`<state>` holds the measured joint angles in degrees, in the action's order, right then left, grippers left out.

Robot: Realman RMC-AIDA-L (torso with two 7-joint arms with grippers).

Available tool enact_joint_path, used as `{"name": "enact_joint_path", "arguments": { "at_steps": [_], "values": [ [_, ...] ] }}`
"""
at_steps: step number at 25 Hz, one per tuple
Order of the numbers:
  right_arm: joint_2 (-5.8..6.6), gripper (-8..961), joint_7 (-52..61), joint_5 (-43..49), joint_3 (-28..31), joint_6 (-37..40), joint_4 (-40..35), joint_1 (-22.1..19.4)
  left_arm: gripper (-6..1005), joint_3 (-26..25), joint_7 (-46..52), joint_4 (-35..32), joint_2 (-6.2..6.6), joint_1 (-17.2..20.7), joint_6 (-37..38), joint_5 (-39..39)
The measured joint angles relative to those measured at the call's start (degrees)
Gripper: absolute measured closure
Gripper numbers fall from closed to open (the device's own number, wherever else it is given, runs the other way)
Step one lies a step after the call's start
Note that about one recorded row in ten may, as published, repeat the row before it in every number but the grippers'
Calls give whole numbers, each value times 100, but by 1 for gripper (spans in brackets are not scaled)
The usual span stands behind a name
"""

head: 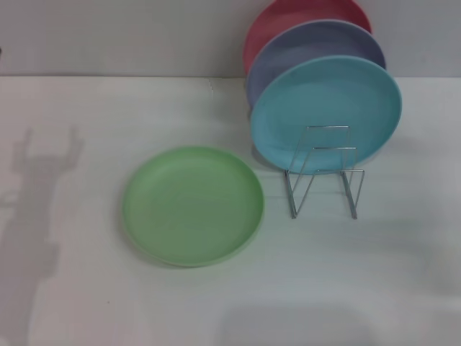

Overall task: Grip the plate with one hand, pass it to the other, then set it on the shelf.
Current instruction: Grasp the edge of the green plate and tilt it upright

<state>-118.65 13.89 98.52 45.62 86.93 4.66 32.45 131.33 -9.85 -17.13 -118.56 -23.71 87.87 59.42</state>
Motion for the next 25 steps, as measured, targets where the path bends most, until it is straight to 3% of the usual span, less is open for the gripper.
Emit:
{"name": "enact_joint_path", "arguments": {
  "at_steps": [15,20,25],
  "values": [
    [-9,325,-6,9,-29,155,-68,-73,182,-460,-51,-295,55,-49,-132,-16],
    [-9,325,-8,21,-36,155,-116,-104,183,-1184,-1023,-1045,124,-33,-1156,-20],
    [-9,325,-9,26,-49,157,-115,-137,184,-2099,-2033,-2428,171,228,-2893,-61]
  ]
}}
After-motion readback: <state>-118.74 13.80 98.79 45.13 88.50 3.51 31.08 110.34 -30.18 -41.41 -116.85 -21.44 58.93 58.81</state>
